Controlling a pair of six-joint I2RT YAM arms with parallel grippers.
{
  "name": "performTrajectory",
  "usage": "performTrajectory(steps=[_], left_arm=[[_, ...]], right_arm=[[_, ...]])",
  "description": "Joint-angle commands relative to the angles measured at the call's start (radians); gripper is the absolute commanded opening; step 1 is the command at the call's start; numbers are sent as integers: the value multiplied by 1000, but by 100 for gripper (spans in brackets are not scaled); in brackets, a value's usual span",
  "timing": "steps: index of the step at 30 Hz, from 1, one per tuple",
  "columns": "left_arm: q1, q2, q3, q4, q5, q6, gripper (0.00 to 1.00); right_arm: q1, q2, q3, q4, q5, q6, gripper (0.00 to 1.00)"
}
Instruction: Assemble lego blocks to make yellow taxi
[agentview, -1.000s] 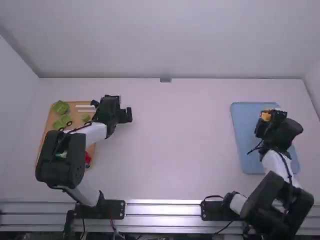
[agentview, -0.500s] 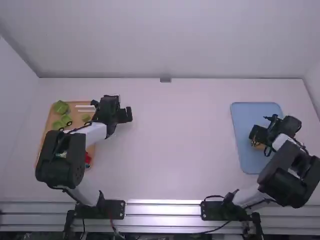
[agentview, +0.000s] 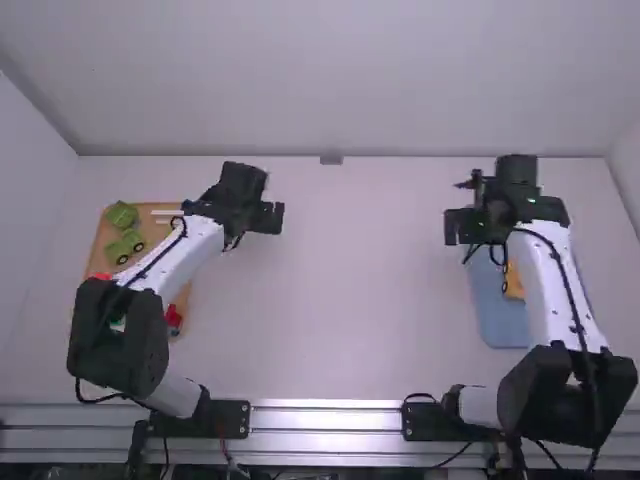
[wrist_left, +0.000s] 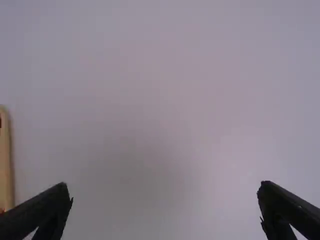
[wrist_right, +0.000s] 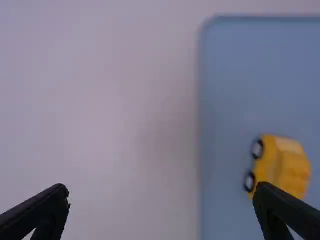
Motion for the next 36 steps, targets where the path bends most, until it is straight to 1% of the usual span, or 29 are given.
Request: performTrajectory(steps=[1,2,3,4,5,6,7,9,11,18,26,28,30,32,36], left_arm=[[-72,-21,-2,0,-15,18,99],[-76,-23,-2,1,-15,18,99],[-99,-37,-5,3,-12,18,99],[-109,-45,-5,2,-13,15,99],[-122,-58,-5,1,-15,15,99],[-123,-59,-5,1,-15,15,99],[-128,-70,-5,-1,-15,14,99],[-130,-116,-5,-21,-15,15,99],[-125,-131,-11,-22,-15,18,99],[-52,-203,-83,51,57,51,92],[55,-311,-191,158,58,51,81],[101,-357,-236,204,58,51,76],[125,-381,-261,228,58,51,74],[177,-433,-313,280,58,51,69],[243,-511,-391,290,58,51,61]], right_arm=[[123,-4,21,40,43,14,99],[140,-5,18,56,53,20,99],[210,-11,3,117,93,46,99],[252,-19,-9,154,126,62,99],[311,-34,-27,198,190,92,99],[326,-37,-32,210,211,100,99],[362,-48,-45,236,262,120,99],[468,-81,-89,323,420,159,99],[490,-91,-106,355,460,169,99],[416,-165,-179,429,387,169,91],[304,-277,-291,541,275,169,80],[256,-325,-340,589,226,169,75],[230,-351,-366,615,200,169,73],[175,-406,-421,670,145,169,67],[93,-488,-503,752,63,169,59]])
